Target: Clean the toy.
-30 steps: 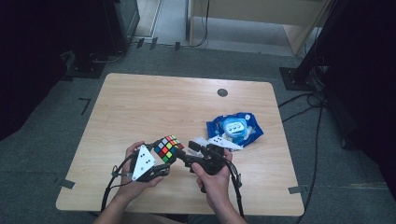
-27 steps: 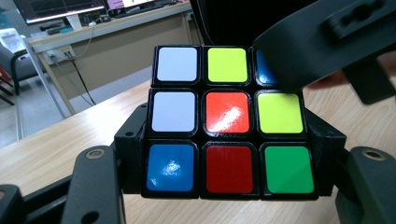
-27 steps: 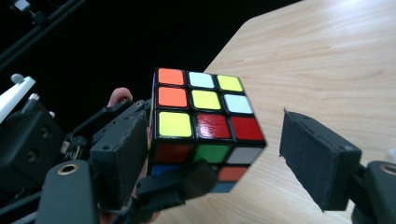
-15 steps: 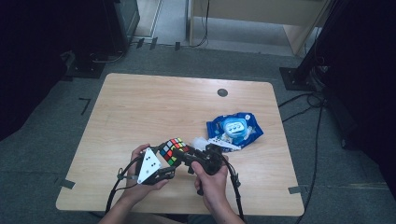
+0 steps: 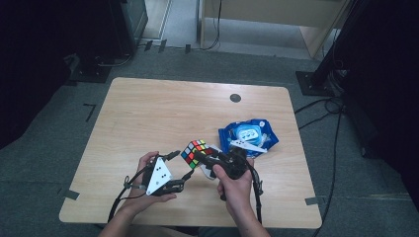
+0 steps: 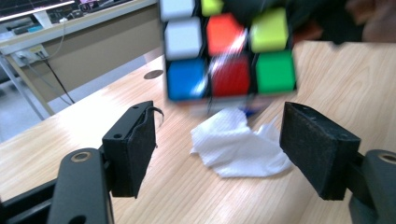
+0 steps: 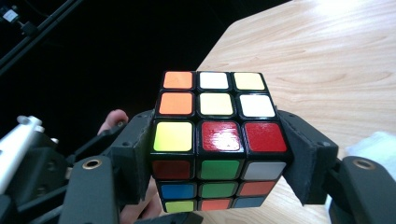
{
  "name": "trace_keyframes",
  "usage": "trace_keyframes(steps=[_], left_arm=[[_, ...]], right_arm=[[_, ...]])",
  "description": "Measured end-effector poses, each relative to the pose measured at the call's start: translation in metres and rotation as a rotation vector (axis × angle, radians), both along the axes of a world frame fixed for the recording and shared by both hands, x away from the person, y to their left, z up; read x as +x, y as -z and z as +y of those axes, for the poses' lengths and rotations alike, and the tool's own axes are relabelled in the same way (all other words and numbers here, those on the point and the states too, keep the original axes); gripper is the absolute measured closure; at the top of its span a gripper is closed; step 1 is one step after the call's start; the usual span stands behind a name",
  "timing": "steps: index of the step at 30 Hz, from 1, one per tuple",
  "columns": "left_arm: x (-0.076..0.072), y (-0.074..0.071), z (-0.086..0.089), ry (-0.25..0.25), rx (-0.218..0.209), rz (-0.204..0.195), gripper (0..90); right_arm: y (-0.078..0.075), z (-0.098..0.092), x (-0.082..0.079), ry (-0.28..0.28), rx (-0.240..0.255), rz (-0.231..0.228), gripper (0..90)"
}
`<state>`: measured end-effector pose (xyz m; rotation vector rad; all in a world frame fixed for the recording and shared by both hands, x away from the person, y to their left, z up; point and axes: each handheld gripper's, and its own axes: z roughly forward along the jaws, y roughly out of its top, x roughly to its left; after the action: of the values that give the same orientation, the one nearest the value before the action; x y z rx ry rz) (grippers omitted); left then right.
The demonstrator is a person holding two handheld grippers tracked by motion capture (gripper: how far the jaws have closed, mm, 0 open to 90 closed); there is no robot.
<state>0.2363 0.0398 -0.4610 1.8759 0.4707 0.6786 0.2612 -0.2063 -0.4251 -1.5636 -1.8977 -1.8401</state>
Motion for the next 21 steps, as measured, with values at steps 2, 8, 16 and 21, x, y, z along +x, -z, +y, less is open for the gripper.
trace_keyframes(steps=[2,8,16,21], left_arm=[[0.001,0.001,0.001,-0.006,0.011,-0.001,28.3],[0.001,0.000,0.002,-0.001,0.018,-0.013,28.6],[-0.001,0.000,0.001,-0.002,0.040,-0.027,27.4],[-0.004,-0.001,-0.002,0.005,0.048,-0.042,26.5]], right_arm=[[-0.005,-0.005,0.001,-0.022,-0.004,0.013,34.7],[-0.005,-0.003,0.002,-0.089,-0.019,0.041,34.6],[-0.004,0.005,0.003,-0.138,-0.045,0.044,34.6],[-0.002,0.004,0.004,-0.146,-0.039,0.054,34.5]])
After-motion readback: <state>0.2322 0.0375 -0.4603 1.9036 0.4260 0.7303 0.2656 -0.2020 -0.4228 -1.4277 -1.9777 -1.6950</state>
